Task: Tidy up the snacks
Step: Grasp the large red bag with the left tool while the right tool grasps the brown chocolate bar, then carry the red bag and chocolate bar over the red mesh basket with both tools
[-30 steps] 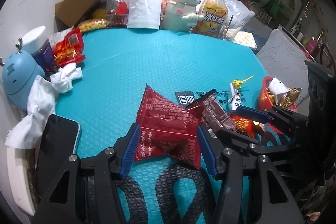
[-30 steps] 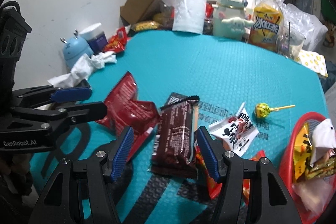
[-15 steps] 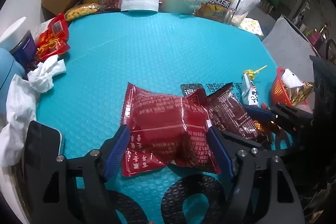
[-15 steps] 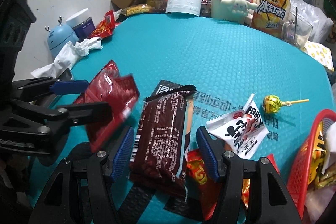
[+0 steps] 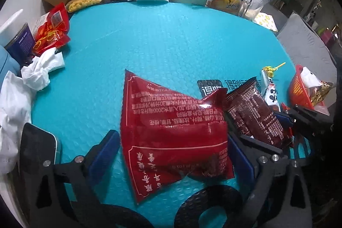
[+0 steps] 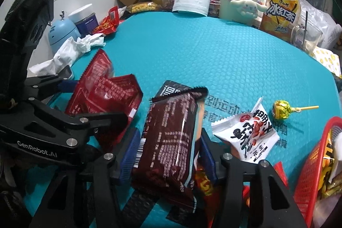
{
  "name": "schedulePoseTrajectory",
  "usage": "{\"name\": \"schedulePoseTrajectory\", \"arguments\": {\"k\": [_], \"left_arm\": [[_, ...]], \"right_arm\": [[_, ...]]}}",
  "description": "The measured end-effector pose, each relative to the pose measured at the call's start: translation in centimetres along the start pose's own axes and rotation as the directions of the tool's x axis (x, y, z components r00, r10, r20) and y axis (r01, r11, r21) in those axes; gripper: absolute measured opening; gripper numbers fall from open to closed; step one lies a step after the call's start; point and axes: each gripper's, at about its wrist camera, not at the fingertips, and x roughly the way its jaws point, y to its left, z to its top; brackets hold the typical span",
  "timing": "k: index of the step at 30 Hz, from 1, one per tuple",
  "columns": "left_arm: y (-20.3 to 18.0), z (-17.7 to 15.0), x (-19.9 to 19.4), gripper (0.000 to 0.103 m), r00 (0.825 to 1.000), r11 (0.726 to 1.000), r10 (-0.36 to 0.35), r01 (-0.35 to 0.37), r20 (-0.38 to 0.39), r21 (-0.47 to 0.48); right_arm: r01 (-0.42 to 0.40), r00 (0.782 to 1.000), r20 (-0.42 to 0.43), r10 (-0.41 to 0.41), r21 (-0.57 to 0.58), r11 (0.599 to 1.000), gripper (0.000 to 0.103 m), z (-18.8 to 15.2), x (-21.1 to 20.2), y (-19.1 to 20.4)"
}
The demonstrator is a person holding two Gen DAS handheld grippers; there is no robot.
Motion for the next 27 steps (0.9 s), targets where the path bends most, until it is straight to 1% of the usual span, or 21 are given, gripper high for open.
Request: {"name": "schedulePoseTrajectory", "arguments": {"k": [1,2,4,6,7,8,9,10,12,18,21,27], "left_arm": [[0.0,-0.1,-0.3,0.078,1.000,1.000,-0.012,0.012,0.015,0.001],[0.0,-0.2,-0.5,0.070,1.000,1.000,-0.022,0.022,0.021,-0.001],[0.0,-0.4,-0.6,0.067,0.999,1.000,-0.032,0.032,0.016,0.000],[-0.2,-0.6,-0.9,0.066,0.999,0.999,-0.037,0.037,0.012,0.003],[-0.4,-0.8,-1.0,0.065,0.999,0.999,-0.040,0.040,0.010,0.007],[-0.4,-0.9,-1.1,0.064,0.999,0.999,-0.041,0.041,0.009,0.010],[-0.5,-1.2,-1.3,0.064,0.999,0.999,-0.039,0.039,0.008,0.014],[-0.6,-1.5,-1.5,0.064,0.999,0.999,-0.037,0.037,0.007,0.016],[-0.7,-2.2,-2.0,0.064,1.000,0.999,-0.031,0.031,0.001,0.015],[-1.1,-4.3,-3.3,0.064,0.999,0.999,-0.037,0.037,-0.020,-0.002],[-1.9,-5.3,-3.9,0.064,0.999,0.999,-0.035,0.035,-0.027,0.004],[-3.5,-7.2,-4.7,0.064,0.997,0.998,-0.052,0.053,-0.053,0.020]], "right_arm": [[-0.003,1.000,-0.001,0.003,-0.003,1.000,0.049,0.0,0.0,0.1],[-0.003,1.000,0.002,0.003,-0.005,1.000,0.049,0.0,-0.1,0.1],[-0.010,1.000,0.005,0.011,-0.006,1.000,0.047,-0.1,-0.3,0.3],[-0.021,1.000,0.010,0.021,-0.008,1.000,0.044,-0.1,-0.7,0.5],[-0.024,1.000,0.013,0.025,-0.010,1.000,0.037,-0.1,-0.9,0.6],[-0.031,0.999,0.012,0.031,-0.014,0.999,0.035,-0.2,-1.0,0.8],[-0.049,0.999,-0.004,0.049,-0.022,0.999,0.027,-0.3,-1.2,0.9],[-0.056,0.998,-0.008,0.055,-0.022,0.998,0.025,-0.5,-1.3,1.1],[-0.061,0.998,-0.010,0.061,-0.026,0.998,0.023,-0.9,-1.5,1.4],[-0.074,0.997,-0.007,0.074,-0.030,0.997,0.022,-2.4,-2.8,2.2],[-0.078,0.997,-0.007,0.078,-0.033,0.996,0.022,-3.6,-3.6,2.6],[-0.076,0.997,-0.004,0.076,-0.030,0.997,0.022,-5.8,-5.1,2.6]]}}
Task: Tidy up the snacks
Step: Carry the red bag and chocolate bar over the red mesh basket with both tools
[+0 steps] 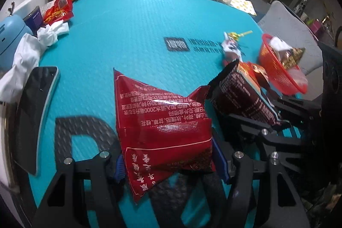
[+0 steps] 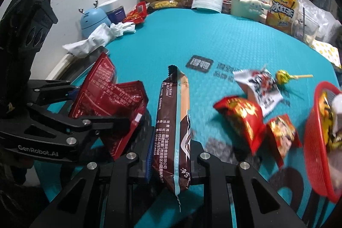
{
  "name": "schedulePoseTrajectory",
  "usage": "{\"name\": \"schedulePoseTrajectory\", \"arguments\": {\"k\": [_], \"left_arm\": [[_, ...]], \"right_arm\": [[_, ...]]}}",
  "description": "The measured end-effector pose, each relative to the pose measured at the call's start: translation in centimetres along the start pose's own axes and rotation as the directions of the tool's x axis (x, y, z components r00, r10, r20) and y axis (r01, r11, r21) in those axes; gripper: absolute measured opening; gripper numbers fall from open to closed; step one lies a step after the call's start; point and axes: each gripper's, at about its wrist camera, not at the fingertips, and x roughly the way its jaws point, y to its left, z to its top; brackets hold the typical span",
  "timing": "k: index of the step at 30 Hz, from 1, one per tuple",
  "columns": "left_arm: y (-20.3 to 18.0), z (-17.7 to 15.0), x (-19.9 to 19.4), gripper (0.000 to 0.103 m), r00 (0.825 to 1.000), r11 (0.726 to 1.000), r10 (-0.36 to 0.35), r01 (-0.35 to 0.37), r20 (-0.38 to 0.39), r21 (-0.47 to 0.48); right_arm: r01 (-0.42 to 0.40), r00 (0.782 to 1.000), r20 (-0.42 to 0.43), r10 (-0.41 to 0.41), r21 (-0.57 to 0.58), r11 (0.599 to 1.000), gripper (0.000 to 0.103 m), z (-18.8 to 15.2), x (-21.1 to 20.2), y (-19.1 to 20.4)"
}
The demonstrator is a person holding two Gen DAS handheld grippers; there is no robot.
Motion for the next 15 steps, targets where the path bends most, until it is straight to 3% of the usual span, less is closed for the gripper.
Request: {"name": "schedulePoseTrajectory", "arguments": {"k": [8,15], "left_arm": [[-1.6,-1.4,0.2,0.064,1.000,1.000,0.005,-0.005,-0.027,0.019],[-2.5,-1.3,0.8,0.066,0.999,0.997,0.053,-0.053,-0.002,0.056]], "right_arm": [[0.026,1.000,-0.003,-0.026,0.005,1.000,0.022,-2.4,-2.1,-0.6],[0.037,0.999,0.024,-0.038,0.022,0.999,0.023,-3.5,-2.7,-1.0]]}}
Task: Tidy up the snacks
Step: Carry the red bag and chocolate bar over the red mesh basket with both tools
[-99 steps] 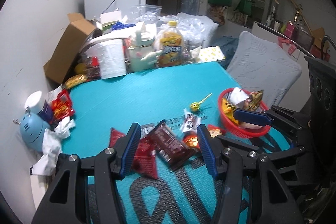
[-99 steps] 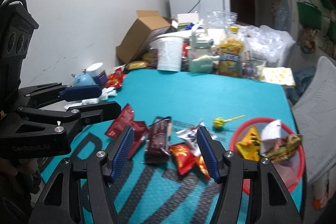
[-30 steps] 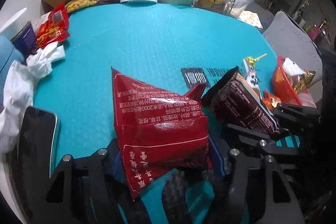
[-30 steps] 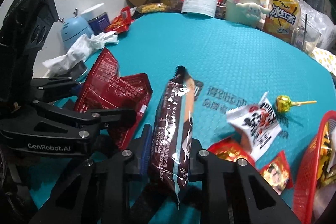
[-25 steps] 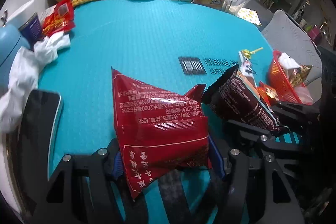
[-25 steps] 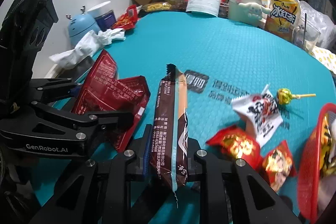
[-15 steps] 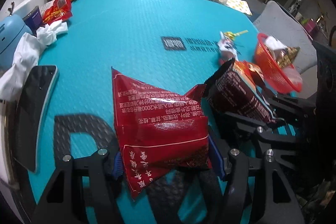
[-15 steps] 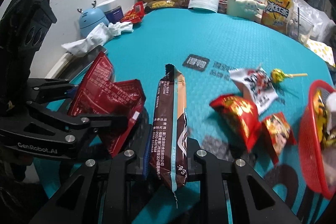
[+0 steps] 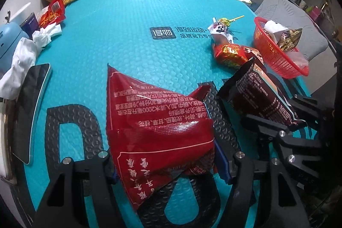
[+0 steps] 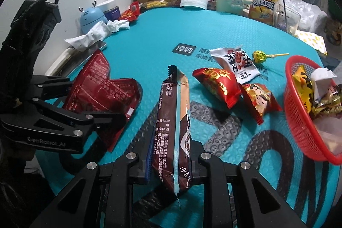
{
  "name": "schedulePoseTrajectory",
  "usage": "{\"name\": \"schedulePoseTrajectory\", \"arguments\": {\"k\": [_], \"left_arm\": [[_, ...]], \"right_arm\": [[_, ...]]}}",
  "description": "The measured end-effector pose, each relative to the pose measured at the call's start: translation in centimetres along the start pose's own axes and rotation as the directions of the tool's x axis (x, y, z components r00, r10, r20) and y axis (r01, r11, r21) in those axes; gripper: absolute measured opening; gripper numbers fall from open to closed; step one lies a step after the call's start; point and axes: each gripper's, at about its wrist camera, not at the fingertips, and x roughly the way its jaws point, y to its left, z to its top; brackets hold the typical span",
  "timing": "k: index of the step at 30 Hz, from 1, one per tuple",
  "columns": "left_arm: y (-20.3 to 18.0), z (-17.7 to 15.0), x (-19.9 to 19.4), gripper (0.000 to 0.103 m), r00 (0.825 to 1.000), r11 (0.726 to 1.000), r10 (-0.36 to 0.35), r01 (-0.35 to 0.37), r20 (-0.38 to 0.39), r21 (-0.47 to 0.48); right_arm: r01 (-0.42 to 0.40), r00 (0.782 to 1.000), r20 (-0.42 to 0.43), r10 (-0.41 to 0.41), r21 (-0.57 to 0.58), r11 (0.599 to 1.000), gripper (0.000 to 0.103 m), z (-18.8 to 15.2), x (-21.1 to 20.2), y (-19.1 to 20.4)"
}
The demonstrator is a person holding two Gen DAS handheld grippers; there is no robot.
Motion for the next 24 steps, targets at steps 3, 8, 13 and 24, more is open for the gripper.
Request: {"name": "schedulePoseTrajectory", "arguments": {"k": [3,8,13,24], "left_arm": [[-0.1,0.1,0.1,0.066,1.000,1.000,0.009,-0.009,0.010,0.007],[-0.5,-0.2,0.2,0.066,0.999,0.999,0.034,-0.035,0.033,0.028],[-0.6,-0.4,0.0,0.062,0.998,0.999,0.037,-0.038,0.044,0.032],[-2.2,-0.2,-1.5,0.061,0.997,0.997,0.007,-0.012,0.071,0.074]], "right_arm": [[0.002,1.000,0.011,-0.002,-0.002,1.000,0.024,-0.2,0.2,0.2],[-0.005,1.000,-0.001,0.005,0.015,1.000,0.024,-0.7,0.8,0.1],[-0.001,1.000,0.020,0.000,0.021,1.000,0.021,-1.0,0.4,0.2],[-0.008,0.998,0.067,0.005,0.048,0.999,0.021,-1.3,-1.0,-0.1]]}}
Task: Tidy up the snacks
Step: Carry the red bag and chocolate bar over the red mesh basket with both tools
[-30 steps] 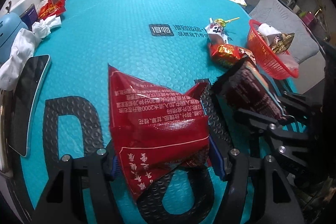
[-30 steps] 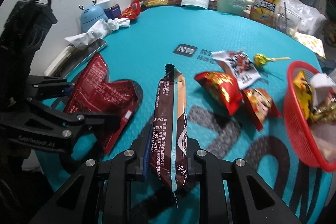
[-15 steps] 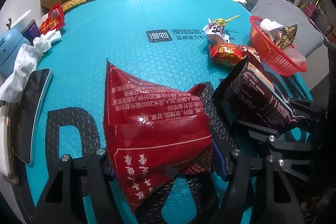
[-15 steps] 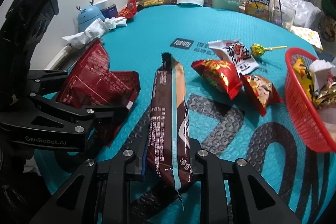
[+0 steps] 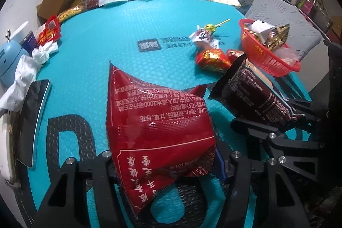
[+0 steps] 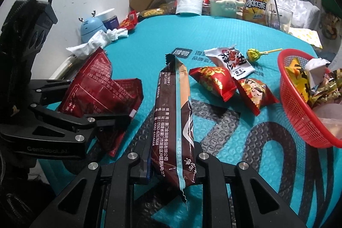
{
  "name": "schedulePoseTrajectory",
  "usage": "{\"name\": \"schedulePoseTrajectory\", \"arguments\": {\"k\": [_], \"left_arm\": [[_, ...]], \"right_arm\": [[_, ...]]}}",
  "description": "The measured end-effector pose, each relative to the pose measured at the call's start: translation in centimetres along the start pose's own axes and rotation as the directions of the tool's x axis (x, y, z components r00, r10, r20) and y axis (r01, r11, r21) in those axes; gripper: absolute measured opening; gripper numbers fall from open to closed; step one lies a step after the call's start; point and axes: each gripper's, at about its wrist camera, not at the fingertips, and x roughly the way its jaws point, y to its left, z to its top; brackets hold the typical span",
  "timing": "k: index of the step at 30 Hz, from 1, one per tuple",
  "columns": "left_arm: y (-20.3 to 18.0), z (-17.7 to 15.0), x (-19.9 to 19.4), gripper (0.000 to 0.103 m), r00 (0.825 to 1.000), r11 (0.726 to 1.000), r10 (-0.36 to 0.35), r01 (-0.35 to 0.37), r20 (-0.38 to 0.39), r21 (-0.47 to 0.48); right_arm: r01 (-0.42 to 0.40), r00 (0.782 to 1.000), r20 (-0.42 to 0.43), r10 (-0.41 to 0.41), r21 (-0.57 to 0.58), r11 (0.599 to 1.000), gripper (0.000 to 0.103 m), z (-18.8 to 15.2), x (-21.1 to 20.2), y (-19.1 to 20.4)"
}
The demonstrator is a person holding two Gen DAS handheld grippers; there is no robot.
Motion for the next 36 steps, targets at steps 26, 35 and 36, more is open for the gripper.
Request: {"name": "schedulePoseTrajectory", "arguments": {"k": [26,35,36], "left_arm": [[-8.0,4.4,-1.3,0.061,0.973,0.960,-0.223,0.209,0.060,0.186],[-11.0,6.5,-1.8,0.061,0.957,0.936,-0.278,0.250,0.085,0.246],[-11.4,6.8,-1.8,0.061,0.955,0.934,-0.283,0.253,0.089,0.253]], "right_arm": [[0.134,0.987,0.065,-0.146,0.153,0.979,0.021,-2.4,-7.4,-3.9],[0.201,0.971,0.090,-0.221,0.197,0.960,0.021,-2.6,-10.1,-6.1],[0.206,0.969,0.093,-0.229,0.202,0.957,0.021,-2.5,-10.4,-6.4]]}}
